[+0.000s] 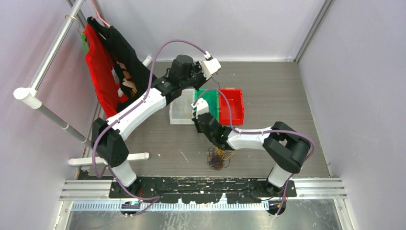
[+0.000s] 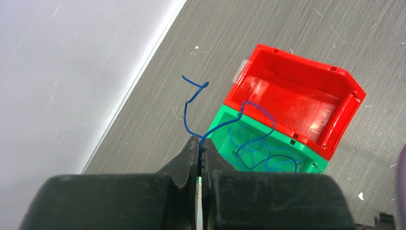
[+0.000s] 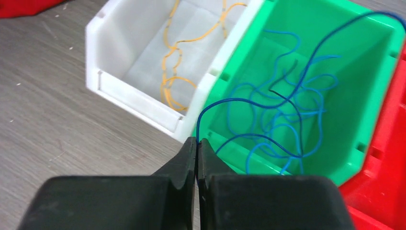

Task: Untangle the cables
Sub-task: Place the cable in the bin.

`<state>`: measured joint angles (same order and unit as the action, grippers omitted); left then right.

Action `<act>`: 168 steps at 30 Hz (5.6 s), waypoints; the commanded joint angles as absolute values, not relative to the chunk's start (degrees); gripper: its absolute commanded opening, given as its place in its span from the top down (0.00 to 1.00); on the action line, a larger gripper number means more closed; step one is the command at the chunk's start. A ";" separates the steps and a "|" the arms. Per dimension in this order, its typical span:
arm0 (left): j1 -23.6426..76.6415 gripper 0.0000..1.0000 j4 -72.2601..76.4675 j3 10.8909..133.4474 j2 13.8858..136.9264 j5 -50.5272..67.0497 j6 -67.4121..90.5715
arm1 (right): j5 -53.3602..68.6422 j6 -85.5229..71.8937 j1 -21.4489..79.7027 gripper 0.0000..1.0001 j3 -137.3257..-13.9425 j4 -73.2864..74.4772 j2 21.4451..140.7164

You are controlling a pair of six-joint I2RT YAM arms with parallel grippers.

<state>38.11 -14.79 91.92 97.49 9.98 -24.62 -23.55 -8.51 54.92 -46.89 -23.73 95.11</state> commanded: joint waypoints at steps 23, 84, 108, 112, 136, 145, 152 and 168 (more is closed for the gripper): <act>36.85 1.00 -16.06 81.11 89.73 4.73 -28.67 | -23.09 -18.31 43.68 0.86 -47.91 -36.00 101.32; 37.45 0.45 -35.49 103.37 112.45 12.94 -32.37 | -25.36 -28.04 38.23 0.20 -28.65 -4.50 40.96; 31.76 0.37 -55.41 92.48 102.53 27.98 -73.55 | -23.23 -28.37 38.12 0.20 -30.83 -3.02 44.26; 33.76 0.42 -47.78 88.08 101.89 26.02 -76.04 | -23.16 -28.92 38.06 0.20 -30.76 -4.39 45.59; 35.93 0.75 -48.73 91.01 106.48 21.16 -90.90 | -20.66 -31.76 35.11 0.28 -29.36 -6.14 46.20; 35.99 0.73 -64.38 100.33 109.77 19.82 -96.03 | -20.32 -31.99 34.49 0.30 -29.01 -5.76 45.31; 36.18 0.68 -66.37 99.37 109.18 18.85 -102.25 | -20.04 -32.77 34.48 0.30 -28.73 -6.00 45.38; 36.67 0.77 -44.13 89.12 107.58 14.77 -102.35 | -18.83 -34.05 34.43 0.33 -27.96 -6.46 45.33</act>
